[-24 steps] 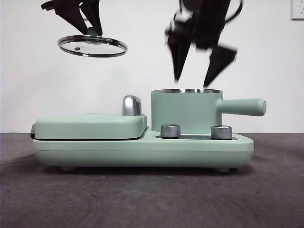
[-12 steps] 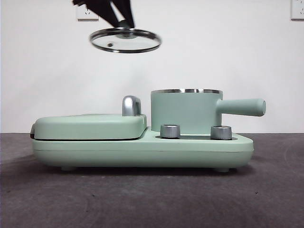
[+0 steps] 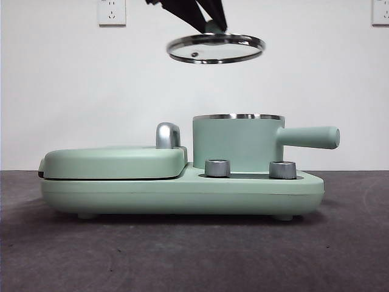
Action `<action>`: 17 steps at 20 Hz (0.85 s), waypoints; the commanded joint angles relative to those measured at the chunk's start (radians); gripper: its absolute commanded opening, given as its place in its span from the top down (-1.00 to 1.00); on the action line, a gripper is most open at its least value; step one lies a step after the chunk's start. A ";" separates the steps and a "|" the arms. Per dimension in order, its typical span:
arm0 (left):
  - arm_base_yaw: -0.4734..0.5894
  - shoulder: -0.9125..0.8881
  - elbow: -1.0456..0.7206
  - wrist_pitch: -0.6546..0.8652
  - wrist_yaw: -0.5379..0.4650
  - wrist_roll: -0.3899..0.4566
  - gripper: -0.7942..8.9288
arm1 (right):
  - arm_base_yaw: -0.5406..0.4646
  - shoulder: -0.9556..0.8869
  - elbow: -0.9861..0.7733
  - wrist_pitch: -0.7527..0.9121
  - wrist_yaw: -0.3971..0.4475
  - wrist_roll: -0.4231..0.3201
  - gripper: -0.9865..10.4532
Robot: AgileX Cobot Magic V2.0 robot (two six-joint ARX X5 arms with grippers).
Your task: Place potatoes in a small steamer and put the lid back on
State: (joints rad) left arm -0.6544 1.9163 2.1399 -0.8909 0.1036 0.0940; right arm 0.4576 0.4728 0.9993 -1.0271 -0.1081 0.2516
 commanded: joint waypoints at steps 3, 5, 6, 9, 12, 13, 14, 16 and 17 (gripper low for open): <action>-0.021 0.082 0.024 0.061 0.001 0.026 0.80 | 0.006 -0.044 -0.012 0.020 0.005 0.037 0.11; -0.021 0.121 0.024 0.072 0.001 0.026 0.80 | 0.006 -0.045 -0.012 0.021 0.005 0.037 0.11; -0.021 0.138 0.024 0.084 0.001 0.026 0.80 | 0.006 -0.045 -0.012 0.022 0.005 0.037 0.11; -0.018 0.178 0.024 0.125 0.001 0.026 0.80 | 0.006 -0.045 -0.012 0.025 0.005 0.037 0.11; -0.018 0.201 0.024 0.159 0.001 0.029 0.80 | 0.006 -0.045 -0.012 0.028 0.005 0.037 0.11; -0.018 0.210 0.024 0.175 0.001 0.028 0.80 | 0.006 -0.045 -0.012 0.029 0.005 0.037 0.11; -0.018 0.215 0.024 0.181 0.002 0.029 0.80 | 0.006 -0.045 -0.012 0.029 0.005 0.037 0.11; -0.018 0.226 0.024 0.178 0.001 0.028 0.80 | 0.006 -0.045 -0.012 0.031 0.005 0.037 0.11; -0.018 0.230 0.024 0.177 0.001 0.028 0.80 | 0.006 -0.045 -0.012 0.032 0.005 0.037 0.11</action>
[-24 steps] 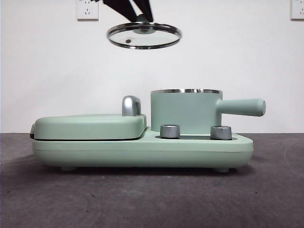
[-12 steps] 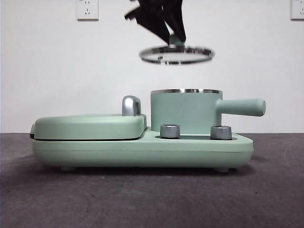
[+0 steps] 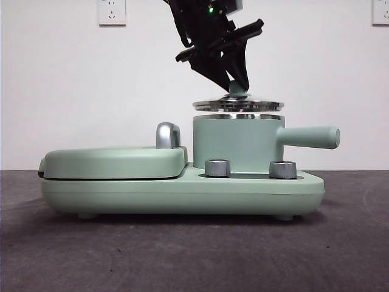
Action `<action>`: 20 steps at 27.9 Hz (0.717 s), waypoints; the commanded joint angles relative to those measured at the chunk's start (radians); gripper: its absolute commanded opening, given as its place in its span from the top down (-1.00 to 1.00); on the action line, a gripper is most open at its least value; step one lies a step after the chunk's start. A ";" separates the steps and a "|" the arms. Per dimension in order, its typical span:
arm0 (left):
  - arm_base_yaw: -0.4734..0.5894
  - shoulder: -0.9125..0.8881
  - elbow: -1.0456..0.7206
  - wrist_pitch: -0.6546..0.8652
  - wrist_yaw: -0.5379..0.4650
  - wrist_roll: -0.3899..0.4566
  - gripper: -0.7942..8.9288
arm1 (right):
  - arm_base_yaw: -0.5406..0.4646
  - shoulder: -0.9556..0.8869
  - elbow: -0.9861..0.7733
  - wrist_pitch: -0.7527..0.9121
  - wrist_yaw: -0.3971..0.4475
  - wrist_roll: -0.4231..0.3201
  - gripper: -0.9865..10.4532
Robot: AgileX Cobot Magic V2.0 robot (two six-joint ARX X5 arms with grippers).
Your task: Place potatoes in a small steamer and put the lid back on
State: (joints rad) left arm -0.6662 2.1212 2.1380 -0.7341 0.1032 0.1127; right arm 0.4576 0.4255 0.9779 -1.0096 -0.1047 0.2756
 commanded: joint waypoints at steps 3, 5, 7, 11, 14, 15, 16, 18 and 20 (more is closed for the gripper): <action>-0.006 0.035 0.026 0.020 0.002 0.009 0.80 | 0.006 0.003 0.010 0.014 0.002 0.013 0.11; -0.006 0.039 0.026 0.013 0.002 0.002 0.80 | 0.006 0.003 0.010 0.014 0.002 0.013 0.11; -0.006 0.039 0.026 0.005 0.002 0.001 0.80 | 0.006 0.003 0.010 0.014 0.002 0.018 0.11; -0.006 0.040 0.026 -0.004 0.002 -0.001 0.80 | 0.006 0.003 0.010 0.014 0.002 0.027 0.11; -0.006 0.041 0.026 0.001 0.002 -0.001 0.80 | 0.006 0.003 0.010 0.014 0.002 0.031 0.11; -0.006 0.042 0.026 0.003 0.002 0.000 0.80 | 0.006 0.003 0.010 0.014 0.002 0.031 0.11; -0.006 0.044 0.026 0.004 0.002 0.000 0.80 | 0.006 0.003 0.010 0.014 0.002 0.032 0.11; -0.005 0.050 0.026 0.005 0.002 0.001 0.80 | 0.006 0.003 0.010 0.014 0.002 0.032 0.11; -0.005 0.056 0.026 0.002 0.002 0.002 0.80 | 0.006 0.003 0.010 0.014 0.002 0.032 0.11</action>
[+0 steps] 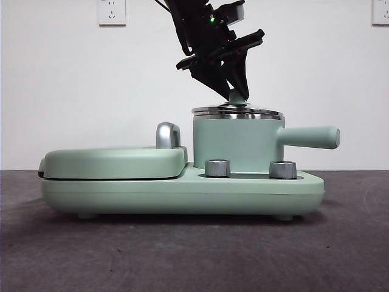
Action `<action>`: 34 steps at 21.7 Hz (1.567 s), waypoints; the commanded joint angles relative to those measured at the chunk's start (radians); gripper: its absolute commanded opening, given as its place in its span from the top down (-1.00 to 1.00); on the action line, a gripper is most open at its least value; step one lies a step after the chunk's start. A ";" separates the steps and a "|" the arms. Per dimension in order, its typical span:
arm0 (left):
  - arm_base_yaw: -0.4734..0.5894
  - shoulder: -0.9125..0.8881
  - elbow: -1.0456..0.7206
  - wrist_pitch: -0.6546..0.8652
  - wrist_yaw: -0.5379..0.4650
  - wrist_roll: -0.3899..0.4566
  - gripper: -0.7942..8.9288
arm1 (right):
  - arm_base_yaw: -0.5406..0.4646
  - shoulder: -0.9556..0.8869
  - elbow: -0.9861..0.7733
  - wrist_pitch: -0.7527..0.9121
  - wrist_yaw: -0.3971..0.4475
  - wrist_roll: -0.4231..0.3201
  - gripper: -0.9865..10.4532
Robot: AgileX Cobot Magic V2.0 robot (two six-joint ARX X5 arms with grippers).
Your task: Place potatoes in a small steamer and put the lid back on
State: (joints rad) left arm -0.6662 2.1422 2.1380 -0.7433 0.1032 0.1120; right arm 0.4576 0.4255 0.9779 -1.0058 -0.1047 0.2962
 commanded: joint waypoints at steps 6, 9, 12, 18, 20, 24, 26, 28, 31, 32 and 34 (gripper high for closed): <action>-0.005 0.037 0.026 0.030 0.002 0.042 0.81 | 0.006 0.003 0.010 0.010 0.002 0.011 0.11; 0.000 0.037 0.026 0.029 0.003 0.047 0.81 | 0.006 0.003 0.010 0.010 0.002 0.011 0.11; 0.000 0.037 0.026 0.028 0.061 0.082 0.81 | 0.006 0.003 0.010 0.011 0.002 0.011 0.11; 0.000 0.037 0.026 0.025 0.092 0.113 0.81 | 0.006 0.003 0.010 0.010 0.002 0.011 0.11; 0.001 0.037 0.026 0.021 0.103 0.157 0.81 | 0.006 0.003 0.010 0.010 0.002 0.011 0.11; 0.009 0.037 0.026 0.009 0.143 0.191 0.81 | 0.006 0.003 0.010 0.010 0.002 0.011 0.11; 0.011 0.037 0.026 0.007 0.149 0.197 0.81 | 0.006 0.003 0.010 0.010 0.002 0.011 0.11; 0.016 0.037 0.026 0.004 0.182 0.212 0.81 | 0.006 0.003 0.010 0.010 0.002 0.011 0.11; 0.026 0.037 0.026 0.002 0.198 0.217 0.81 | 0.006 0.003 0.010 0.010 0.002 0.011 0.11; 0.029 0.037 0.026 0.002 0.198 0.217 0.81 | 0.006 0.003 0.010 0.010 0.002 0.011 0.11; 0.035 0.037 0.026 -0.003 0.197 0.210 0.81 | 0.006 0.003 0.010 0.010 0.002 0.011 0.11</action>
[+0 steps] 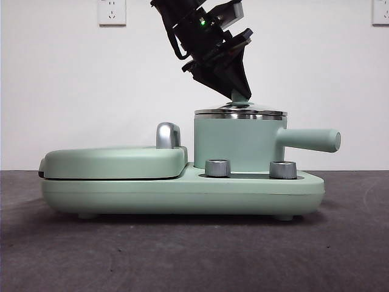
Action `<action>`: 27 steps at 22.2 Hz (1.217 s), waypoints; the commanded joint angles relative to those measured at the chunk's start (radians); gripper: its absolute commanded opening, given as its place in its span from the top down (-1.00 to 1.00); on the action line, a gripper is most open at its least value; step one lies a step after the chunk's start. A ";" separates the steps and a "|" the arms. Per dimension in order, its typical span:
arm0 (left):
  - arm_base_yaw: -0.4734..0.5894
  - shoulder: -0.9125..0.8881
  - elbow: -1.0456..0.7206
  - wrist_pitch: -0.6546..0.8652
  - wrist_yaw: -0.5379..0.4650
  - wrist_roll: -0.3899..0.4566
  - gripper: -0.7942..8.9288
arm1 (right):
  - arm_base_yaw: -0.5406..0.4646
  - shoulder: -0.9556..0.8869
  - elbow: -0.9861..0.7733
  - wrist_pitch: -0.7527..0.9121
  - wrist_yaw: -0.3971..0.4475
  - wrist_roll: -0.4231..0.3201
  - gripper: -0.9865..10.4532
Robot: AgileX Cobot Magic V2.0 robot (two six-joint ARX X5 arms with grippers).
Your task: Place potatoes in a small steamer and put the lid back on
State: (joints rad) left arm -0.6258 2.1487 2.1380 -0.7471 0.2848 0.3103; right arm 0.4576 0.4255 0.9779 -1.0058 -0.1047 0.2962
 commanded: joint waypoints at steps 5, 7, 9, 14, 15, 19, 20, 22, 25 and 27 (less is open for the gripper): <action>0.002 0.031 0.027 0.006 0.015 -0.061 0.47 | 0.006 0.003 0.010 0.010 0.002 0.011 0.11; 0.005 0.023 0.035 0.018 0.015 -0.121 0.10 | 0.006 0.003 0.010 0.010 0.002 0.011 0.11; 0.005 0.010 0.058 0.008 0.015 -0.150 -0.02 | 0.005 0.003 0.010 0.011 0.002 0.011 0.11; 0.016 -0.124 0.070 -0.111 0.015 -0.169 -0.02 | 0.006 0.003 0.010 0.011 0.002 0.011 0.11; 0.023 -0.161 0.070 -0.177 0.015 -0.166 -0.01 | 0.006 0.003 0.010 0.011 0.001 0.011 0.11; 0.069 -0.306 0.069 -0.394 0.015 -0.174 0.00 | 0.006 0.003 0.010 0.010 -0.011 0.010 0.11; 0.079 -0.343 0.064 -0.420 0.015 -0.181 0.01 | 0.006 0.003 0.010 0.011 -0.028 0.009 0.11; 0.098 -0.442 0.019 -0.444 0.015 -0.198 0.01 | 0.006 0.003 0.010 0.011 -0.072 0.002 0.11; 0.100 -0.628 -0.140 -0.463 0.016 -0.204 0.01 | 0.006 0.003 0.010 0.012 -0.135 -0.029 0.11; 0.098 -0.747 -0.275 -0.456 0.042 -0.224 0.01 | 0.006 0.003 0.010 0.013 -0.159 -0.037 0.11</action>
State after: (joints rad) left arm -0.5213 1.4189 1.8957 -1.2064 0.3153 0.1055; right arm 0.4576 0.4259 0.9779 -1.0050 -0.2554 0.2779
